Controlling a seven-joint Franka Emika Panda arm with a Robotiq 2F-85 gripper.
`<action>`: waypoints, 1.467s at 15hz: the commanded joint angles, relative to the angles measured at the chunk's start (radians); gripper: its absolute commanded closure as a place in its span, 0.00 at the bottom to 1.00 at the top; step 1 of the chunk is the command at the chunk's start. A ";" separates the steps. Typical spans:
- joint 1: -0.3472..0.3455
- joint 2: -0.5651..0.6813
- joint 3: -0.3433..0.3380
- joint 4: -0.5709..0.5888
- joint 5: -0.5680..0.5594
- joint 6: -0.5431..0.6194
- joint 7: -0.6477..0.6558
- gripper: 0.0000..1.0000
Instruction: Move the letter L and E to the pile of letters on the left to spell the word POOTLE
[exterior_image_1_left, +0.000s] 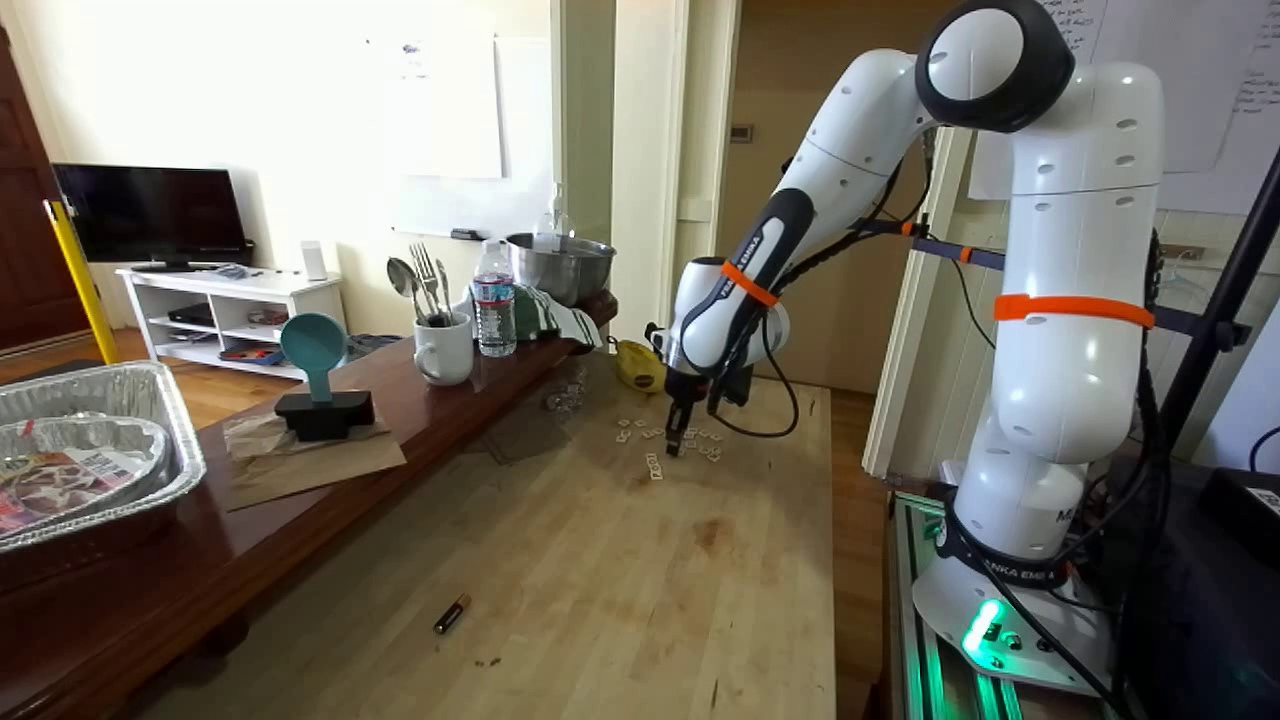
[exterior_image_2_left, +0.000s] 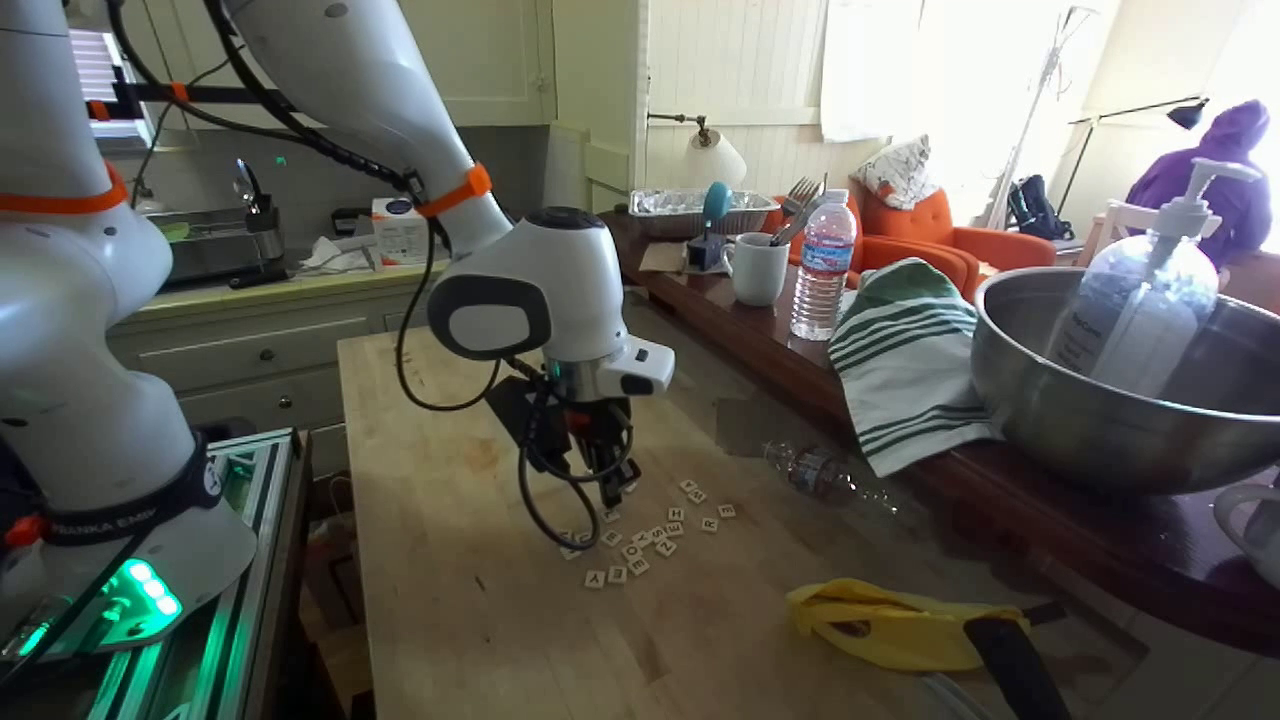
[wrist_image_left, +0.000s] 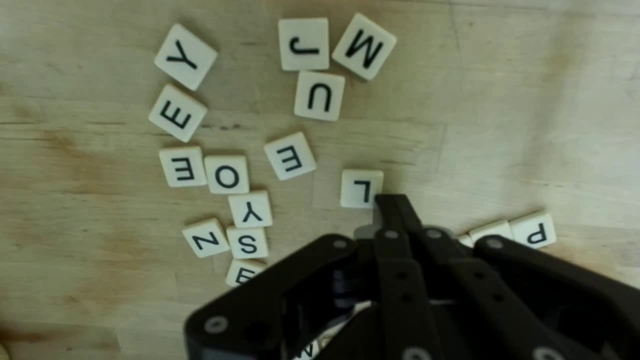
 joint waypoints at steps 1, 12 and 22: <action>-0.019 -0.019 0.024 -0.018 0.025 0.043 -0.026 1.00; -0.022 -0.007 -0.024 -0.023 -0.026 0.032 0.043 1.00; -0.031 0.038 -0.016 -0.009 -0.014 0.062 0.017 1.00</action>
